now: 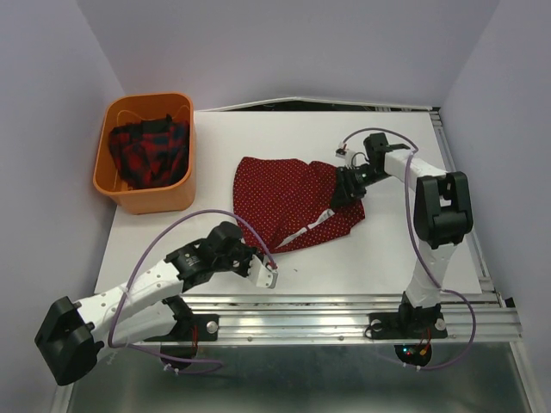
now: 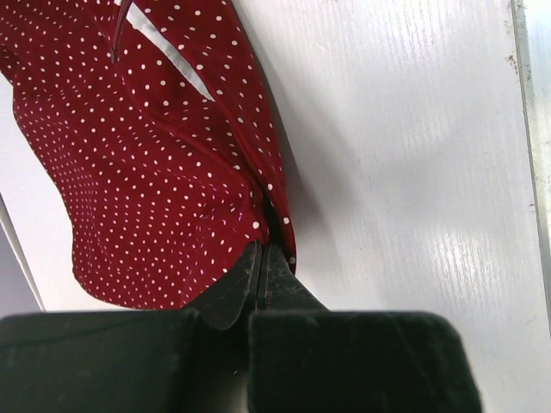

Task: Fold and stack the skirts
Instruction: Flatten the skirt out

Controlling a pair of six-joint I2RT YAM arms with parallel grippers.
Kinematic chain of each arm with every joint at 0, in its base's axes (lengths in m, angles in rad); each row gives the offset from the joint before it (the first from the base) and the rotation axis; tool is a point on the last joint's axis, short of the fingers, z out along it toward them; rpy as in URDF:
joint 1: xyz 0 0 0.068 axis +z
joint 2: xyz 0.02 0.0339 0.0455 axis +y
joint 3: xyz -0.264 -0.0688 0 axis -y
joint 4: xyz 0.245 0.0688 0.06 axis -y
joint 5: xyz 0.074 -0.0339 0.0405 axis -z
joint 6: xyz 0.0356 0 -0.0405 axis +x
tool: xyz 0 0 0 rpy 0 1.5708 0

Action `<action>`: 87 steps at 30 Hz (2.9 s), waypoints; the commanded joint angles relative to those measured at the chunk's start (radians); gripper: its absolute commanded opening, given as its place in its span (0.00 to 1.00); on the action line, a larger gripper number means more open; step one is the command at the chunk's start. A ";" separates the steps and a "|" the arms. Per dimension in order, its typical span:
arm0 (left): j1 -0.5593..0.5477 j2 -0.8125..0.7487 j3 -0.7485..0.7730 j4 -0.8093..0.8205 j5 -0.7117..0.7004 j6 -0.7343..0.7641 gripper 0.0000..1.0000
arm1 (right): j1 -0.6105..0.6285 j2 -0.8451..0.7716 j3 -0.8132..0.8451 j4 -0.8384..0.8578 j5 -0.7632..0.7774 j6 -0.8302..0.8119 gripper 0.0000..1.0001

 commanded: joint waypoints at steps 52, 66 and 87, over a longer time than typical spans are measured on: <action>0.377 0.478 0.479 -0.120 0.082 -0.768 0.00 | 0.004 -0.465 -0.312 0.294 0.465 -0.269 0.01; 0.408 0.667 0.631 -0.125 0.154 -0.742 0.02 | -0.087 -0.264 0.152 -0.015 0.296 -0.225 0.75; 0.552 0.618 0.610 -0.183 0.314 -0.852 0.59 | -0.041 -0.189 -0.114 0.066 0.155 -0.053 0.63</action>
